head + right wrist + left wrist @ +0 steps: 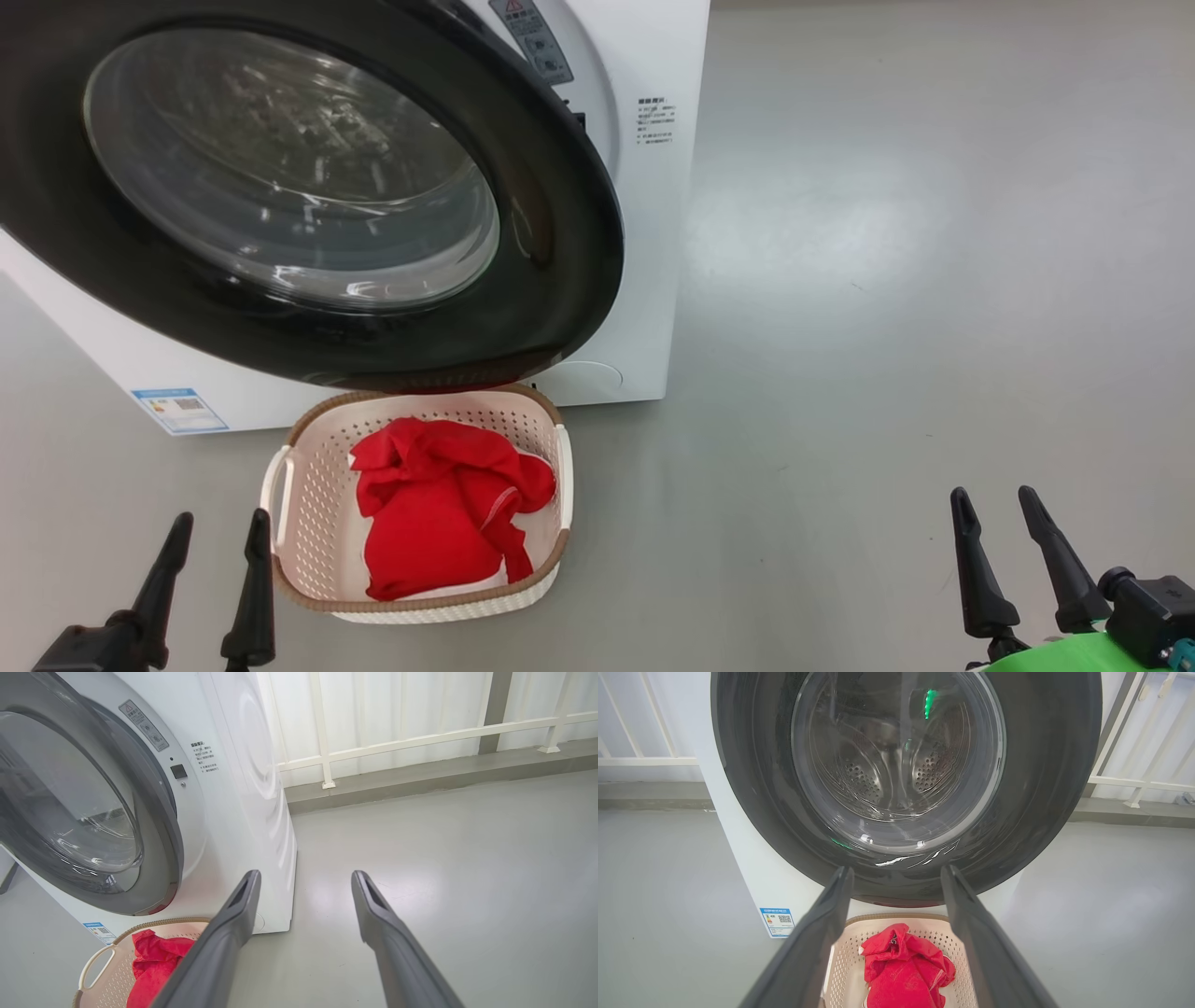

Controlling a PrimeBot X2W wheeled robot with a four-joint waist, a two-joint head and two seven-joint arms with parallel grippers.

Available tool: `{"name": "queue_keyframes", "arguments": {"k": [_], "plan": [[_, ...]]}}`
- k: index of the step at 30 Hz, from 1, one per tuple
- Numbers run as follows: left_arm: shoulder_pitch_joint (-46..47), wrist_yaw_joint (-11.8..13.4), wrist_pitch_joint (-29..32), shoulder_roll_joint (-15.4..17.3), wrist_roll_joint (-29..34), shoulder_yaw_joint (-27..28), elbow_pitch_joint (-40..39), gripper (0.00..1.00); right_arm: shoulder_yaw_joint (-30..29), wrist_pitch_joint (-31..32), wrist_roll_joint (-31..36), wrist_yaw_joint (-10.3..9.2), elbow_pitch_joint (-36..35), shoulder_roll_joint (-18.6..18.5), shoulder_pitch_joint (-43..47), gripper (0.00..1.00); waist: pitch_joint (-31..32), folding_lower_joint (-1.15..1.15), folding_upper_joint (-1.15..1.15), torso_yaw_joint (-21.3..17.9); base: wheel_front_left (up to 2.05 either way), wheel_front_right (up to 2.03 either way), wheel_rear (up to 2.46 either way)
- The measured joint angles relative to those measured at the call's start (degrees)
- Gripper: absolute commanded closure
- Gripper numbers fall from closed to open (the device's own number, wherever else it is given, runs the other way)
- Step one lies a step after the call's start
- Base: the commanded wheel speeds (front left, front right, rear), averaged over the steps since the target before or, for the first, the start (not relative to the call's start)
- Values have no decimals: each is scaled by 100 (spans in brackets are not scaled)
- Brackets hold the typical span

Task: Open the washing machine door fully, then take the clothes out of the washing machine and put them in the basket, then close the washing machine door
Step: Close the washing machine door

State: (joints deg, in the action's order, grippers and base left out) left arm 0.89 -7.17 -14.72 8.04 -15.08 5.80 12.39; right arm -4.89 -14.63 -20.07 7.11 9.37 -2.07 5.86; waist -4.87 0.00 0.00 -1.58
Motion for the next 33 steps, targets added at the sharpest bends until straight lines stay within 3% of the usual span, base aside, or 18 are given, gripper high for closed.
{"name": "queue_keyframes", "arguments": {"k": [14,15,16,17,18,19,33], "plan": [[2,0,0,-37,49,-21,-81,0,0,0,0,0,-2,1,-1,0,-28,0,0,72,0,0,0],[4,0,0,-44,51,-33,-82,0,4,0,0,0,-2,1,-3,5,-39,0,0,86,0,0,0],[8,0,0,-52,52,-48,-83,0,7,0,0,0,-2,1,-7,35,-52,0,0,103,0,0,0],[15,0,0,-63,55,-60,-85,0,10,0,0,0,-2,1,-16,55,-67,0,0,123,0,0,0],[18,0,0,-82,67,-67,-85,0,19,0,0,0,-3,1,-25,95,-83,0,0,145,0,0,0],[21,0,0,-109,85,-73,-85,0,36,0,-3,0,-1,0,-29,100,-99,0,0,168,0,0,0],[190,0,0,-378,107,-212,-129,0,751,-1,-111,0,294,-27,-1348,100,-319,0,0,672,0,0,0]]}}
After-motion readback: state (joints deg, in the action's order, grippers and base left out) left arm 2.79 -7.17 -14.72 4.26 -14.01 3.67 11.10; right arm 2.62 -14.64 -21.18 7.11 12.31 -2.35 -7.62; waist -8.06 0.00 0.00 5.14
